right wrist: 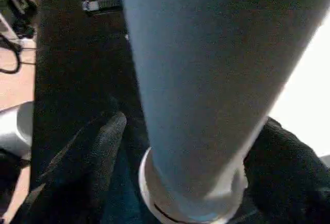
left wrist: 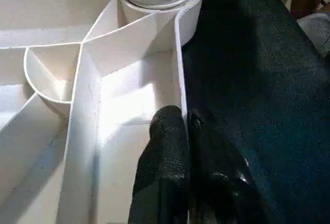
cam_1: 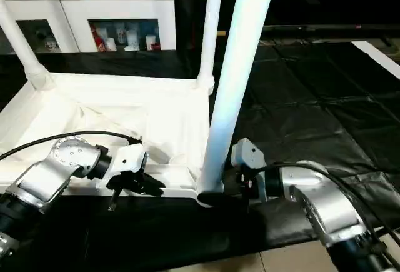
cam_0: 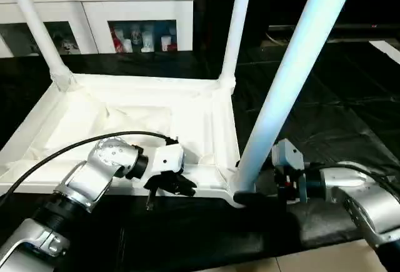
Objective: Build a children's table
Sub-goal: Rotate leg to tighten
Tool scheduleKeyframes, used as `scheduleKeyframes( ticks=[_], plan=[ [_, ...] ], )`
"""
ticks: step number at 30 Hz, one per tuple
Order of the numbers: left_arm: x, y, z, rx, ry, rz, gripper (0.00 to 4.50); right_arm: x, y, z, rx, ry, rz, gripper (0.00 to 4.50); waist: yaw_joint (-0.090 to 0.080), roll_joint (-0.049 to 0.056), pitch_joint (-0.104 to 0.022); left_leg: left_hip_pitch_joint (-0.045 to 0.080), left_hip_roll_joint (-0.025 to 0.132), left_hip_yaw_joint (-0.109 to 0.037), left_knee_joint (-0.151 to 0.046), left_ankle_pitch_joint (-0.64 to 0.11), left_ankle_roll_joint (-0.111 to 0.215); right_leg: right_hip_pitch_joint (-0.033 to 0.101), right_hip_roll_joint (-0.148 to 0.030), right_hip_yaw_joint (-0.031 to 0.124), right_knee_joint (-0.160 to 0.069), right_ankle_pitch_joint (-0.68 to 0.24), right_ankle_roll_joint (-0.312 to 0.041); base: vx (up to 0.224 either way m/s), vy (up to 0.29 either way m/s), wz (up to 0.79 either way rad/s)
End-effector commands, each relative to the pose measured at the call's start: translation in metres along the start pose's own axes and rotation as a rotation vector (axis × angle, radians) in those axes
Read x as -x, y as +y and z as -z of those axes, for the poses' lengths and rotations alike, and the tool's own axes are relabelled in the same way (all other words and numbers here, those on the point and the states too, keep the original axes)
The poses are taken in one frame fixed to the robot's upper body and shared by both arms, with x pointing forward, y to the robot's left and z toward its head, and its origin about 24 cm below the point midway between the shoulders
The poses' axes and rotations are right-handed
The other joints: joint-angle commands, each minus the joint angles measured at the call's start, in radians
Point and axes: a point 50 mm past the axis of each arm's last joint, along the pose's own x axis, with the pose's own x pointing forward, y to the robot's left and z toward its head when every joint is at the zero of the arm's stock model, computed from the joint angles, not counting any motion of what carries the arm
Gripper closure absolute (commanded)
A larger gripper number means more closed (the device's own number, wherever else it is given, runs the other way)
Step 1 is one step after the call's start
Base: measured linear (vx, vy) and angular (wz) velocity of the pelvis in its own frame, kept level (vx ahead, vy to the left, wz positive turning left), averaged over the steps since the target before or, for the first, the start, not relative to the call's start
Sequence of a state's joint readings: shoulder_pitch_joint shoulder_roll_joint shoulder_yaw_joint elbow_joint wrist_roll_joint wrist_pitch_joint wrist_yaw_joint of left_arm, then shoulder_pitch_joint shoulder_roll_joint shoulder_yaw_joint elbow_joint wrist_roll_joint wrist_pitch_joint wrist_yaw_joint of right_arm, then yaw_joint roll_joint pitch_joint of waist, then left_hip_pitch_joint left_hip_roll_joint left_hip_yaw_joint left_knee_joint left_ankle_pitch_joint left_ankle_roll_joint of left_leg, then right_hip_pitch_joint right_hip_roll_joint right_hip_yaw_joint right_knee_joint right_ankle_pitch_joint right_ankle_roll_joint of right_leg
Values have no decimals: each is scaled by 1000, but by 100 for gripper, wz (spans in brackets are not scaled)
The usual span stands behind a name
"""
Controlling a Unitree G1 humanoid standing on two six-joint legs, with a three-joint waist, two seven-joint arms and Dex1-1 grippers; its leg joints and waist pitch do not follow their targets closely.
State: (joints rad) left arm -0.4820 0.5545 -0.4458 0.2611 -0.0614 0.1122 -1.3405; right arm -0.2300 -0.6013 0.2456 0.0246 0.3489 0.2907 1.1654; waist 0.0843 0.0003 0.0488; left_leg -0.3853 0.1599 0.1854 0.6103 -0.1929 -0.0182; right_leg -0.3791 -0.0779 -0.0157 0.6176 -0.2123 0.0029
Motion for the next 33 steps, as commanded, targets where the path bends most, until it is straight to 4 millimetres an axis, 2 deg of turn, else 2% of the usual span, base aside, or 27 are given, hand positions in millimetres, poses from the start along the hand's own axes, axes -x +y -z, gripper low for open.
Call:
scheduleKeyframes(
  ticks=[1,4,9,10,18,33],
  plan=[
    [0,2,-9,-62,6,41,450,0,0,-1,8,-8,-18,107,-9,-6,-63,29,68,-21,-75,-133,52,29,-64,29,-57,-48,-260,0,0,0],
    [1,3,-6,-55,15,37,450,1,1,1,0,-9,-27,123,-7,-2,-62,30,68,-20,-76,-142,48,28,-63,28,-58,-58,-261,0,0,0],
    [1,3,-6,-54,17,37,450,1,0,2,-6,-14,-32,163,-6,-3,-61,31,69,-21,-78,-168,33,27,-64,29,-61,-90,-260,0,0,0],
    [1,3,-5,-54,18,37,450,1,0,2,-7,-16,-32,182,-6,-3,-61,31,69,-21,-79,-168,33,27,-64,29,-61,-91,-259,0,0,0],
    [2,4,-5,-52,19,31,450,0,0,3,-10,-22,-34,243,-5,-1,-62,31,69,-21,-79,-164,33,27,-63,28,-59,-71,-262,0,0,0],
    [2,5,-5,-45,18,19,450,-1,1,7,-24,-27,-32,251,-5,-2,-61,31,69,-21,-80,-177,26,26,-64,29,-61,-93,-257,0,0,0]
  ],
)
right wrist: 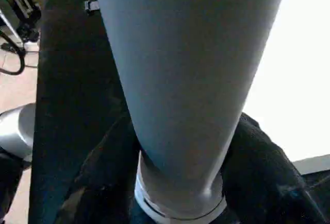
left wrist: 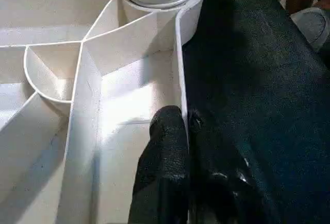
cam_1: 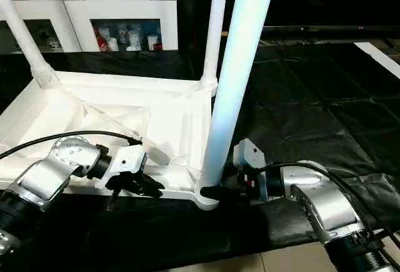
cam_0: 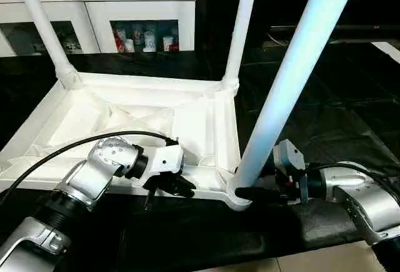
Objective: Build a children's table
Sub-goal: Rotate leg to tighten
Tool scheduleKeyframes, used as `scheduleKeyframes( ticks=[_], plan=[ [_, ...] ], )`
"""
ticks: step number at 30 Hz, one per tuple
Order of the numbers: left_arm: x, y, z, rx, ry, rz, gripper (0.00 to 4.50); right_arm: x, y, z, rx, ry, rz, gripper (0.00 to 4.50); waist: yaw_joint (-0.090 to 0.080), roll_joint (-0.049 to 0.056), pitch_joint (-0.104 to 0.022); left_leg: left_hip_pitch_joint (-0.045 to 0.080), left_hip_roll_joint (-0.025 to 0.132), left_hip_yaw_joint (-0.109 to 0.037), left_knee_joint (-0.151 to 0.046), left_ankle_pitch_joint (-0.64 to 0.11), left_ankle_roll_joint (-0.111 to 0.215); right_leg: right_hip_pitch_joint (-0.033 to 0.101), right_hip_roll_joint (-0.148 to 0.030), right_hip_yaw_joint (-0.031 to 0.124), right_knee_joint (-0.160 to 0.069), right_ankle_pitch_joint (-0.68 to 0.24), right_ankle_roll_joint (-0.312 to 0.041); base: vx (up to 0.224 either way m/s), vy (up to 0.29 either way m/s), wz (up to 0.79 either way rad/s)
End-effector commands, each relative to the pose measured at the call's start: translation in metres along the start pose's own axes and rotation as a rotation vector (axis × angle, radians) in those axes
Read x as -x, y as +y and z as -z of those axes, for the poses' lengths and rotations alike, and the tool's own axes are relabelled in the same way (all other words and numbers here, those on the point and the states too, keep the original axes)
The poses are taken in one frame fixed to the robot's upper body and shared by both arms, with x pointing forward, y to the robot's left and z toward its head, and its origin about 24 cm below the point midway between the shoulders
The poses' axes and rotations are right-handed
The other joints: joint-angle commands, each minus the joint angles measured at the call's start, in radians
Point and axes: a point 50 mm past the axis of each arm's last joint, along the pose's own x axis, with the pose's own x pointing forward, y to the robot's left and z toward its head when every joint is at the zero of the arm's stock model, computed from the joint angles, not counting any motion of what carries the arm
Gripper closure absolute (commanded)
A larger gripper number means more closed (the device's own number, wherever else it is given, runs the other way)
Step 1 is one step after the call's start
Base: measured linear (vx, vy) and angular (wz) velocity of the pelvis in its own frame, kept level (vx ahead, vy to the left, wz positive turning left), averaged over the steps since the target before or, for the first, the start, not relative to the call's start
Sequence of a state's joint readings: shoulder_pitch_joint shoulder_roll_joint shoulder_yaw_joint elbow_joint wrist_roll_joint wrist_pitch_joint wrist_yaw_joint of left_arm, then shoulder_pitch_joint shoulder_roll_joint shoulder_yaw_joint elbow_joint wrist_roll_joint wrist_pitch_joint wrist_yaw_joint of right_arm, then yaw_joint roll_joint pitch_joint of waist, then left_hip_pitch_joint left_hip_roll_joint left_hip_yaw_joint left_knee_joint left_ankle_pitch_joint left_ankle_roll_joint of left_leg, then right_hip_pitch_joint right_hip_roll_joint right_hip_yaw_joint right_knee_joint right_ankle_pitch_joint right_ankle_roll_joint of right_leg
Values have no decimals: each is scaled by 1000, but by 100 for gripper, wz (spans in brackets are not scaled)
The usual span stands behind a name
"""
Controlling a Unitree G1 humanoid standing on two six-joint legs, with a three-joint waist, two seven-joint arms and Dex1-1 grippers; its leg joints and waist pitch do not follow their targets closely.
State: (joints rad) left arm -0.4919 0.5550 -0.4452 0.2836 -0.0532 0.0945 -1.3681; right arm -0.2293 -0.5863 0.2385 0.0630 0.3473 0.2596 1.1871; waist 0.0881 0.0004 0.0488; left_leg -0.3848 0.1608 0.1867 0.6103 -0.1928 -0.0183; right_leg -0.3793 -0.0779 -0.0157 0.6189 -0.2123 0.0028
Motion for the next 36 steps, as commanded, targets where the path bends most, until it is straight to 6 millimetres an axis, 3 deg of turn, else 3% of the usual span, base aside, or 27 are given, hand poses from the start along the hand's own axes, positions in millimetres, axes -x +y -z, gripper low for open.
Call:
scheduleKeyframes(
  ticks=[1,5,7,9,12,13,14,16,19,21,23,25,26,33,34,36],
  plan=[
    [0,5,-6,-37,6,-5,450,-1,3,3,-23,-15,-21,251,-9,-2,-61,30,68,-23,-80,-177,27,27,-64,29,-63,-92,-258,0,0,0],
    [-6,16,-13,19,-36,-107,450,-13,-7,5,-68,-44,113,251,-13,-4,-58,29,66,-21,-82,-198,13,22,-64,30,-67,-135,-256,0,0,0],
    [-9,24,-18,52,-67,-175,450,-21,-15,8,-94,-29,209,251,-14,-4,-55,31,64,-23,-84,-232,-7,21,-65,30,-73,-208,-242,0,0,0],
    [-15,33,-30,101,-123,-258,450,-34,-28,10,-120,-14,339,251,-25,-2,-54,34,63,-25,-85,-264,-41,14,-66,30,-76,-278,-228,0,0,0],
    [-21,43,-44,156,-176,-334,450,-52,-43,9,-135,7,469,253,-46,-5,-54,24,58,-31,-87,-271,-61,16,-68,28,-76,-324,-213,0,0,0],
    [-22,48,-49,176,-180,-387,450,-62,-50,5,-150,7,524,254,-53,-9,-58,17,57,-35,-88,-254,-61,26,-69,25,-77,-320,-196,0,0,0],
    [-22,51,-51,184,-179,-409,450,-65,-53,4,-157,6,547,254,-60,-8,-59,11,57,-34,-88,-221,-52,26,-65,26,-74,-269,-197,0,0,0],
    [-23,59,-60,227,-186,-502,450,-78,-64,-3,-192,8,646,254,-68,-9,-66,15,53,-28,-77,-172,-26,24,-62,27,-69,-163,-226,0,0,0],
    [-26,59,-69,239,-218,-513,450,-86,-73,-8,-204,25,729,255,-65,-14,-72,5,50,-23,-66,-60,31,35,-60,26,-57,-2,-253,0,0,0],
    [-28,57,-71,235,-220,-506,450,-88,-79,-10,-226,22,785,255,-66,-10,-77,3,51,-23,-62,-11,57,35,-58,24,-44,86,-274,0,0,0],
    [-29,55,-69,222,-200,-504,450,-87,-83,-11,-246,6,815,255,-68,-8,-78,4,52,-21,-59,-10,74,34,-57,24,-43,118,-290,0,0,0],
    [-29,53,-65,218,-188,-498,450,-86,-83,-10,-258,-3,817,255,-64,1,-77,7,55,-20,-58,-2,87,32,-56,23,-41,142,-295,0,0,0],
    [-29,52,-63,219,-182,-492,450,-85,-83,-10,-259,-8,816,199,-63,1,-76,9,57,-20,-60,-9,88,31,-54,22,-42,143,-297,0,0,0],
    [-20,52,-42,227,-109,-517,450,-69,-78,-6,-226,-29,757,135,-42,0,-68,21,62,-16,-68,-92,46,26,-52,24,-53,46,-271,0,0,0],
    [-16,51,-35,218,-87,-512,450,-59,-75,-5,-196,-35,725,135,-36,7,-68,20,61,-17,-69,-103,34,26,-55,24,-54,26,-263,0,0,0],
    [-13,49,-29,211,-71,-493,450,-48,-71,-6,-167,-47,692,130,-31,1,-67,20,62,-17,-71,-109,32,28,-54,25,-56,30,-248,0,0,0]
  ],
)
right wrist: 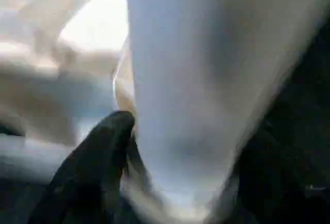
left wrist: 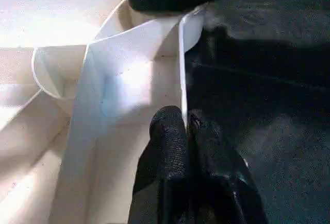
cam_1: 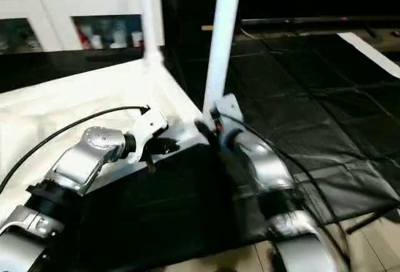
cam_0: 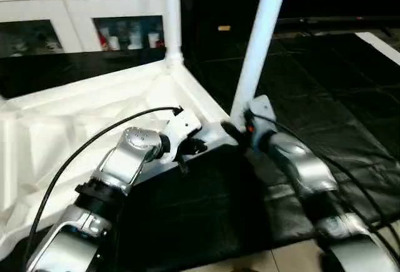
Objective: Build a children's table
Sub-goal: Rotate leg to tighten
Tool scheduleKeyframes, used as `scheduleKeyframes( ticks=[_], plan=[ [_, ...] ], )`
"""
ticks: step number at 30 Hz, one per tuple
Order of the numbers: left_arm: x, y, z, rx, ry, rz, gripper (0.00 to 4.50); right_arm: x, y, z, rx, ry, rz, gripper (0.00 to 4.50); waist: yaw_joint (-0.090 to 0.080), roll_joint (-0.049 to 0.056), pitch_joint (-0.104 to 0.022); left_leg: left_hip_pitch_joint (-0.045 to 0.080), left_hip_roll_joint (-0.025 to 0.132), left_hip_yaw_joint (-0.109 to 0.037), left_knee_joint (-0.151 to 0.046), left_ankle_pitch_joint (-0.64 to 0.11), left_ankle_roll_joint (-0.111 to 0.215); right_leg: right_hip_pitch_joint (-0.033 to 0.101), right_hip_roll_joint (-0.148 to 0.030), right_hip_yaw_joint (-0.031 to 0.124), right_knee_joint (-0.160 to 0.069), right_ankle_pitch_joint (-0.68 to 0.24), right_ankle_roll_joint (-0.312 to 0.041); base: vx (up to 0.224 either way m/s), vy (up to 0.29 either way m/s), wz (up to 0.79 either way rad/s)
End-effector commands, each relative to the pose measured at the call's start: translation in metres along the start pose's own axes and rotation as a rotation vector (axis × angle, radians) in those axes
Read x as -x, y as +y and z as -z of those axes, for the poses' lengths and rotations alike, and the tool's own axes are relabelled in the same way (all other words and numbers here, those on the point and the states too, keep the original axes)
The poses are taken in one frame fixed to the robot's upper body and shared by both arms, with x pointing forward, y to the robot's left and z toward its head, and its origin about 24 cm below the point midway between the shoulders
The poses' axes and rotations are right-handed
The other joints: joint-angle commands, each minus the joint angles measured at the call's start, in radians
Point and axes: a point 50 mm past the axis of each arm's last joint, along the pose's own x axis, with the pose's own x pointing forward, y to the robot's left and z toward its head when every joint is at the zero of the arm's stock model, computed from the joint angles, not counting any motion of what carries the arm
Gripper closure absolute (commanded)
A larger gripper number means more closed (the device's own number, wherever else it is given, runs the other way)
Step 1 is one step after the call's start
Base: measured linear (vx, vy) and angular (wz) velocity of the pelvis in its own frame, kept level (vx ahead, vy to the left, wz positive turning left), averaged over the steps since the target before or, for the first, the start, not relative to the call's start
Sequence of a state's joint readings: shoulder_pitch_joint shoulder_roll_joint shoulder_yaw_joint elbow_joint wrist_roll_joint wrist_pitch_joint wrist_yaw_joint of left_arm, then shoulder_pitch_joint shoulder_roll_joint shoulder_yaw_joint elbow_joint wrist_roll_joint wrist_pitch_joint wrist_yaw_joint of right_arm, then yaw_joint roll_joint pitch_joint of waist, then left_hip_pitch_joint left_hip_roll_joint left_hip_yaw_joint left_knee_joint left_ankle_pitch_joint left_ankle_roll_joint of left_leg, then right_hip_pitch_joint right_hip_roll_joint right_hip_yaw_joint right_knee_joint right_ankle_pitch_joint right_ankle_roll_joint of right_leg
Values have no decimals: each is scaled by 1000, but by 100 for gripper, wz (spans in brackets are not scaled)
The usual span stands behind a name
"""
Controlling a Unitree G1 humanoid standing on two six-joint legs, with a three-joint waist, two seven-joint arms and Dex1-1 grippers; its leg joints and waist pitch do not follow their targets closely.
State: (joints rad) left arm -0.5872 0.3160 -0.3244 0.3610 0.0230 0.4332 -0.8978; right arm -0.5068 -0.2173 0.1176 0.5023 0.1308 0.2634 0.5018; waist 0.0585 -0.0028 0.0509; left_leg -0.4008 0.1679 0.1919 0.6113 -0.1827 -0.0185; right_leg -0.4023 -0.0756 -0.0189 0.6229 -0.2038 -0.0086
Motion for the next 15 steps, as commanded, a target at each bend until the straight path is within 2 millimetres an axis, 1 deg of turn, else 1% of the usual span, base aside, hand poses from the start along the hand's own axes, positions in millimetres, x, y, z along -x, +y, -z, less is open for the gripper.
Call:
scheduleKeyframes(
  ticks=[1,3,5,6,7,8,9,11,12,13,14,15],
  plan=[
    [8,4,-8,-64,-37,19,450,10,-2,1,2,0,-55,114,2,11,-70,35,55,-23,-73,-125,29,50,-57,28,-58,20,-231,0,0,0],
    [14,6,0,-89,-8,50,450,29,-7,-1,36,-20,-133,92,1,5,-68,35,55,-22,-75,-155,25,49,-57,28,-63,-8,-226,0,0,0],
    [18,7,3,-105,-8,80,450,42,-9,-2,66,-27,-210,77,4,5,-67,35,56,-23,-75,-166,25,50,-59,29,-65,-26,-221,0,0,0],
    [20,7,4,-110,-14,95,450,46,-9,-2,78,-30,-242,68,6,3,-67,34,55,-24,-76,-172,29,51,-59,29,-67,-39,-216,0,0,0],
    [22,7,4,-130,-26,121,450,53,-9,-2,94,-24,-280,58,4,2,-67,32,55,-24,-75,-165,34,51,-59,29,-66,-34,-215,0,0,0],
    [24,7,4,-143,-34,138,450,56,-10,-2,104,-18,-304,58,5,2,-66,32,55,-24,-75,-167,37,51,-60,29,-67,-37,-215,0,0,0],
    [27,7,7,-159,-23,165,450,62,-12,-2,127,-9,-331,41,4,2,-67,33,56,-23,-75,-169,36,49,-61,29,-66,-37,-218,0,0,0],
    [30,6,9,-197,-12,211,450,68,-14,-4,163,1,-358,33,3,2,-66,33,58,-23,-75,-171,41,47,-61,29,-66,-48,-229,0,0,0],
    [30,6,9,-197,-12,211,450,69,-14,-4,163,1,-359,22,3,2,-66,34,58,-23,-74,-169,41,45,-62,28,-66,-51,-234,0,0,0],
    [31,6,9,-212,-14,226,450,70,-15,-4,172,3,-362,22,3,3,-66,35,59,-22,-74,-171,40,43,-62,29,-66,-53,-237,0,0,0],
    [33,4,10,-224,-13,263,450,73,-14,-7,186,2,-392,22,5,3,-66,36,59,-21,-74,-171,39,42,-62,29,-66,-55,-240,0,0,0],
    [35,3,11,-232,-11,292,450,76,-13,-8,196,2,-416,22,9,1,-67,37,60,-21,-74,-171,43,43,-61,29,-67,-56,-239,0,0,0]
  ],
)
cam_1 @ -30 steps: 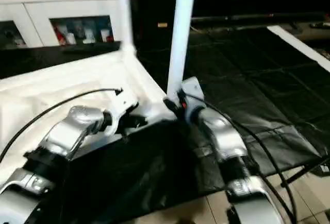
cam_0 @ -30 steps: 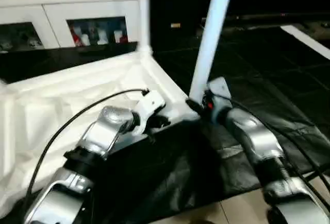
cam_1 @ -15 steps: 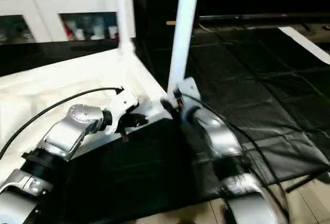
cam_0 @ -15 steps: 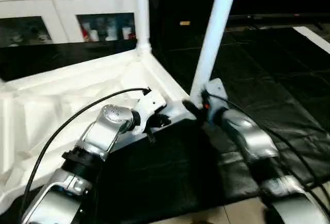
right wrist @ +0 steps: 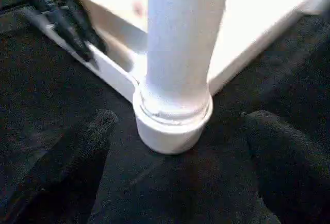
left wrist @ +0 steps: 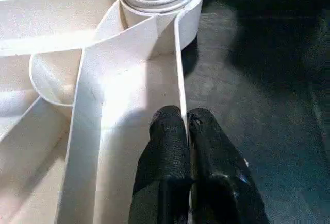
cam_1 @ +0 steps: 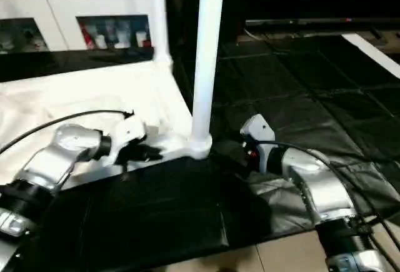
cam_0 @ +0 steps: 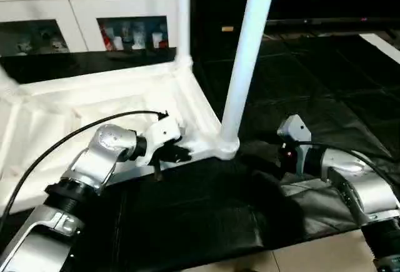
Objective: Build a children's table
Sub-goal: Rotate leg to tighten
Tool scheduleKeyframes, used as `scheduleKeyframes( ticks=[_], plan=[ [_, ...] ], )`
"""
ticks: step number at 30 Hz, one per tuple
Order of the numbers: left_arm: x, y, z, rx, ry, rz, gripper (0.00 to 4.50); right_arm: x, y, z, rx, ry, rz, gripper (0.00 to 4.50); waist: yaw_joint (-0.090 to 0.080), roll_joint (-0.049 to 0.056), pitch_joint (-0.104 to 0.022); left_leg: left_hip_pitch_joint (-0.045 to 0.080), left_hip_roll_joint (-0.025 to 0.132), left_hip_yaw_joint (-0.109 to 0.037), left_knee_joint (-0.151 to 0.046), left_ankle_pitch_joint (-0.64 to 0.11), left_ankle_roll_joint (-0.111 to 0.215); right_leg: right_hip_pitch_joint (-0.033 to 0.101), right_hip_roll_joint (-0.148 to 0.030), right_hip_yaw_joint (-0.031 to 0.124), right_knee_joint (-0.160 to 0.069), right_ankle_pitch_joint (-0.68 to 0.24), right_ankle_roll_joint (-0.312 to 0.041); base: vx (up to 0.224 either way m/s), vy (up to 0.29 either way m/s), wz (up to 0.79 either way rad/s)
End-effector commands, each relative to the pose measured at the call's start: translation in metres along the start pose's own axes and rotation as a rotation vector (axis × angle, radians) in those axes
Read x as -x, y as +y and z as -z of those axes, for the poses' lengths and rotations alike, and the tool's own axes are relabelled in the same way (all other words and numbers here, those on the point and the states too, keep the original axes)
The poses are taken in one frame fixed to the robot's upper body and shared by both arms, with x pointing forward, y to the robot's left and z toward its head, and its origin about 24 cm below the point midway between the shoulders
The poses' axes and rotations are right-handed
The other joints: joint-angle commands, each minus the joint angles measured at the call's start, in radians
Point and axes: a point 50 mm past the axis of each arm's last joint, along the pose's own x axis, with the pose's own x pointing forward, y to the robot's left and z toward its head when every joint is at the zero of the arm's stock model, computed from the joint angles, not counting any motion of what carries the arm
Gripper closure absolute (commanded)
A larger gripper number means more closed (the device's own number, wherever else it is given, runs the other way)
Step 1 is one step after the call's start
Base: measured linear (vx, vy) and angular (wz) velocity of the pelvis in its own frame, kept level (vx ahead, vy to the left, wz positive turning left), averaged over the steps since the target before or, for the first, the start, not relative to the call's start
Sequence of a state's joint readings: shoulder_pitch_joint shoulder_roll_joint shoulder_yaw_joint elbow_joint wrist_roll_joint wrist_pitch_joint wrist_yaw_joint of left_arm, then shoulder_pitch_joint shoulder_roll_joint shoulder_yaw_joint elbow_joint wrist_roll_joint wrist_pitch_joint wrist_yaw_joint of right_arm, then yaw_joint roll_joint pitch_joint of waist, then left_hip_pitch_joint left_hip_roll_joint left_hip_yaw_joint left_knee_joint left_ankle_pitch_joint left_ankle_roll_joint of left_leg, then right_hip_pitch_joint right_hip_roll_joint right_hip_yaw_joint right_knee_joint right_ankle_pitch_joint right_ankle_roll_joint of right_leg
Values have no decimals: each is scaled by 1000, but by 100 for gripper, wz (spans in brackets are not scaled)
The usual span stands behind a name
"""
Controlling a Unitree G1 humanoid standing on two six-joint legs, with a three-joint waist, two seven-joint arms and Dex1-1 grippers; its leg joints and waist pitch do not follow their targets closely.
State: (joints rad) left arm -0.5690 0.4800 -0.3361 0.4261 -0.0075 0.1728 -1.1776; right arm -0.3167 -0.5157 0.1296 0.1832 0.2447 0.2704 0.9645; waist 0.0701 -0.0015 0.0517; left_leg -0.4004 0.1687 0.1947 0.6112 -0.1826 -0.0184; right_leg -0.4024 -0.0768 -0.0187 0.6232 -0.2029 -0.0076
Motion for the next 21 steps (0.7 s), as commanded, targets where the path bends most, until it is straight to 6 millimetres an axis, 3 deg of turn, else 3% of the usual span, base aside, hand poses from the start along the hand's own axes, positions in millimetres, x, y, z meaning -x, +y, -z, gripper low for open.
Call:
scheduleKeyframes(
  ticks=[1,6,11,12,13,21],
  plan=[
    [0,-6,-11,-85,-24,122,450,7,7,-9,57,-9,-98,22,2,1,-67,37,61,-24,-75,-168,44,43,-60,29,-64,-50,-237,0,0,0],
    [-1,-12,-14,-119,-34,211,450,8,16,-7,91,28,-206,22,16,1,-67,40,63,-20,-73,-170,48,38,-62,28,-63,-51,-247,0,0,0],
    [-4,-20,-20,-177,-49,302,450,2,23,-6,86,36,-304,22,17,-2,-65,40,64,-20,-77,-198,32,37,-64,29,-66,-98,-239,0,0,0],
    [-5,-21,-21,-187,-48,312,450,1,25,-6,80,34,-326,48,19,-1,-65,41,65,-20,-77,-202,31,36,-65,29,-67,-106,-237,0,0,0],
    [-5,-22,-21,-195,-44,320,450,1,26,-6,76,34,-345,48,18,-5,-65,39,65,-20,-78,-200,31,38,-65,29,-66,-107,-235,0,0,0],
    [-4,-25,-20,-229,-20,345,450,-1,30,-3,50,40,-417,118,17,-5,-66,36,64,-21,-77,-179,35,38,-65,29,-64,-105,-228,0,0,0]
  ],
)
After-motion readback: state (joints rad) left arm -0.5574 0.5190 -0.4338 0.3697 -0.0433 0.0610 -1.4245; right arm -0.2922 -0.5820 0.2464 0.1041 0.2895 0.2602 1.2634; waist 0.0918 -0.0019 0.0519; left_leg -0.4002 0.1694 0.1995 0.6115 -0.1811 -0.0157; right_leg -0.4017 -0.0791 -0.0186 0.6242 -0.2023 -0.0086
